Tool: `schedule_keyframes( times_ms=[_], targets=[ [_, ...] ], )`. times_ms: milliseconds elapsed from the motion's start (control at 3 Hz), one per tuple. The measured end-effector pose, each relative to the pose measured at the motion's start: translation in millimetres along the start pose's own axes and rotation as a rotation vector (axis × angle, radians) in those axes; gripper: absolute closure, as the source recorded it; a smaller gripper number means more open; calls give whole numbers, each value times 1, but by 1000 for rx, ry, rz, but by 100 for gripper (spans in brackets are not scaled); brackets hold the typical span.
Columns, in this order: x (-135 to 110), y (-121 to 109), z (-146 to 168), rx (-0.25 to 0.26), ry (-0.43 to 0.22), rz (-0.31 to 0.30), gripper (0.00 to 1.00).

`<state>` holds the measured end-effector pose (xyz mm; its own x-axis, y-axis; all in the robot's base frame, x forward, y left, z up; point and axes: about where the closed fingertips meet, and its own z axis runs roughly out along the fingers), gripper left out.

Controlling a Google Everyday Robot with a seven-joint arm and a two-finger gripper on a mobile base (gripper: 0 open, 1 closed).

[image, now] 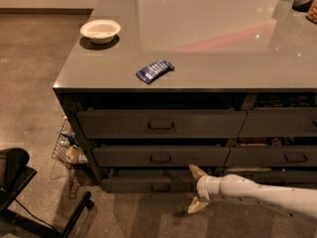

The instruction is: Open bottom drawer

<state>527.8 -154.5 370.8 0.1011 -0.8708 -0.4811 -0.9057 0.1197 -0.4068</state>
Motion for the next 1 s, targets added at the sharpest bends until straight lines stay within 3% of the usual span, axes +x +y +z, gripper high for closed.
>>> schedule_keyframes(
  times_ms=[667,1000],
  targets=[
    [6,3,8,-8,55,-11,0],
    [44,-5,46,-26,135,-33,0]
  ],
)
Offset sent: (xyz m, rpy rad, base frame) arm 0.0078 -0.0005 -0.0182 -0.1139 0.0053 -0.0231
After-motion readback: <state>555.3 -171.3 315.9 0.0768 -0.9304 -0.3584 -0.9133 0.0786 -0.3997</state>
